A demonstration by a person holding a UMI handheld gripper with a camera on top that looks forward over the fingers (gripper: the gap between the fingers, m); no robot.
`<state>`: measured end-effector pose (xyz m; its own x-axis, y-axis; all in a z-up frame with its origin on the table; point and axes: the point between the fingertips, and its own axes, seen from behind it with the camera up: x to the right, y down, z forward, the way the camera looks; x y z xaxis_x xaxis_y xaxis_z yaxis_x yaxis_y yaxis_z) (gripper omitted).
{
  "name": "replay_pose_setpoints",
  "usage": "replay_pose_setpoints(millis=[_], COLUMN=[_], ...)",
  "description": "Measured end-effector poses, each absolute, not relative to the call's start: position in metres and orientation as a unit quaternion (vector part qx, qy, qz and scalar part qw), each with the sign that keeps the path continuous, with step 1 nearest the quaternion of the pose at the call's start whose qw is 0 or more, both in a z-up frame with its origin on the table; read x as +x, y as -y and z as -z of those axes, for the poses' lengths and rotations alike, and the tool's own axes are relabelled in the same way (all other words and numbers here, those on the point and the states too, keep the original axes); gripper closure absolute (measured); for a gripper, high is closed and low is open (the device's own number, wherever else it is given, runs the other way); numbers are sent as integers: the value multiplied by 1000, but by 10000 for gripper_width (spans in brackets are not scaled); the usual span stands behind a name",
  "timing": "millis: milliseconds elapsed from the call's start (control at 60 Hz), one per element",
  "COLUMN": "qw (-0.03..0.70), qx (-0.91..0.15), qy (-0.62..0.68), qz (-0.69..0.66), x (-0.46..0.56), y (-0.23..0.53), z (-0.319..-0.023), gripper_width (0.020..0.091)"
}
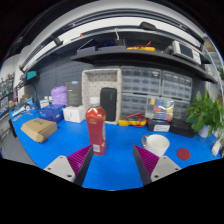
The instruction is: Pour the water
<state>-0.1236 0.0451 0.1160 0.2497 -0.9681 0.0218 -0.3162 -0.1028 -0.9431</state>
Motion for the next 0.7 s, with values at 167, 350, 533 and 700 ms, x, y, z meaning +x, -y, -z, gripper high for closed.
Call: replay_pose_setpoints(millis=[167, 350, 533, 700], qw=[452, 458, 454, 471], qx=[-660, -649, -633, -595], qy=[-484, -482, -495, -524], qz=[354, 370, 386, 387], x=[-99, -51, -3, 21], y=[-98, -134, -143, -139], z=[-103, -106, -97, -86], gripper_width=[269, 271, 330, 599])
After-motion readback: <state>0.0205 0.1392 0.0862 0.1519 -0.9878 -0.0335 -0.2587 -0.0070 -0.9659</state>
